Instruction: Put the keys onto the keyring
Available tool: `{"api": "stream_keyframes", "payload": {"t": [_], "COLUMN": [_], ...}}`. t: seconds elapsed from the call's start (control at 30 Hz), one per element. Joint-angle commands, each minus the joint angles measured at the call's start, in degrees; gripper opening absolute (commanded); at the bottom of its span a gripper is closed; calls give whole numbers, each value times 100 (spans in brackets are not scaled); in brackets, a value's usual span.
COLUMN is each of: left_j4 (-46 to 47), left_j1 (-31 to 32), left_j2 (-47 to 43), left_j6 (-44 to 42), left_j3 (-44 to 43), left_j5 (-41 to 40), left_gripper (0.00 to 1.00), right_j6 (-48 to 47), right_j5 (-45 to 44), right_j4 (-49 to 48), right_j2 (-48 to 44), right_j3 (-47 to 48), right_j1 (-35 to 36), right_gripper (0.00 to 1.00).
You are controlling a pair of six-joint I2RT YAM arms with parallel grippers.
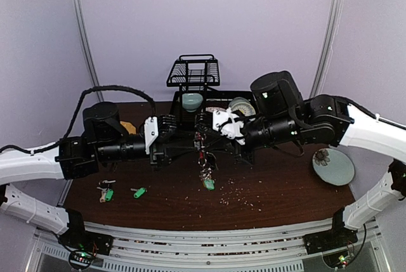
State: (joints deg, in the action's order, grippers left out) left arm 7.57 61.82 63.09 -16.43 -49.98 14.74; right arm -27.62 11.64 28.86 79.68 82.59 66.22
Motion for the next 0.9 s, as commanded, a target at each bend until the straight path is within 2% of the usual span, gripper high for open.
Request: {"api": "stream_keyframes", "payload": {"t": [0.0,0.23,0.43,0.5,0.63,0.67,0.77,0.87], "left_j4": [-56,-3,121,123,102,164,689,1116], "left_j1": [14,14,14,14,14,15,15,16], "left_j2": [145,300,297,313,291,248,32,-119], "left_j6": [-54,34,52,43,18,21,82,147], "left_j3": [-205,-229,-217,-221,-196,-148,124,350], "left_j5": [33,439,336,324,270,229,111,183], "left_gripper": [28,22,10,0,0,0,0,0], "right_j6": [-204,-217,-192,-192,-117,-59,100,430], "right_j5": [-241,-188,-65,-70,-171,-247,-172,458], "right_j4": [-61,-203,-320,-324,-416,-526,-964,-1653], "right_j2": [-14,6,-33,-18,-50,-94,-325,-593], "right_j3": [136,124,67,73,14,-60,-488,-1025], "right_j1": [95,151,159,165,169,160,54,-195], "right_gripper": [0,0,0,0,0,1,18,24]}}
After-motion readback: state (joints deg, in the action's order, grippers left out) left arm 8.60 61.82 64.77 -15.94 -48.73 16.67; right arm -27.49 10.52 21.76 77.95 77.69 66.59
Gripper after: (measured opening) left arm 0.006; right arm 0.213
